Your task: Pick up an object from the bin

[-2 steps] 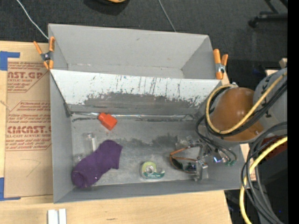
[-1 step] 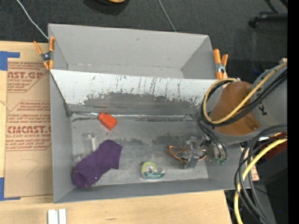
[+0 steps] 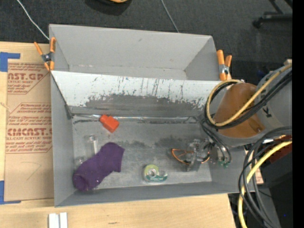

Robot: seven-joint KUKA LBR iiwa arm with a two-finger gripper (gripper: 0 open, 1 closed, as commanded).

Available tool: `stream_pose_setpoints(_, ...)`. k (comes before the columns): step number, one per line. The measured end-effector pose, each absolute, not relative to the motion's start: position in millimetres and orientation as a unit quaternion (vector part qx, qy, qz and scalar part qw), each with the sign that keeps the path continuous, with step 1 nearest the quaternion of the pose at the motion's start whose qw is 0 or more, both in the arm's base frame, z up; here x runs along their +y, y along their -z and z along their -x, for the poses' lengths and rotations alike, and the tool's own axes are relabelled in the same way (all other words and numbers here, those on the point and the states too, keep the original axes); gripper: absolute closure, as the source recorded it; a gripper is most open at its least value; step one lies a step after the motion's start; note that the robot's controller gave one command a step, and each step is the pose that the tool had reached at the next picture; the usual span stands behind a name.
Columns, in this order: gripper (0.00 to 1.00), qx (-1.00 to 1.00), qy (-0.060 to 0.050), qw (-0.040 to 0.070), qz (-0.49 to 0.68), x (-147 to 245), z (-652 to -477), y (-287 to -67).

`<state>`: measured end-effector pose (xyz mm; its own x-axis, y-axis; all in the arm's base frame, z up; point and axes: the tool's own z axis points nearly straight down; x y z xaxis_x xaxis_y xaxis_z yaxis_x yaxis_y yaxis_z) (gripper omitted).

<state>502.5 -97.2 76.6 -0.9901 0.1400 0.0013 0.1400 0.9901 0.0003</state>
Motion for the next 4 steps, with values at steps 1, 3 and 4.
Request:
stream_pose_setpoints(1,1.00,-0.996,0.001,0.001,0.087,-98,-497.9,-72)
stream_pose_setpoints(3,1.00,-0.996,0.000,-0.002,0.090,-117,-514.1,-112)
stream_pose_setpoints(4,1.00,-0.996,0.001,0.004,0.086,-111,-498.9,-178)
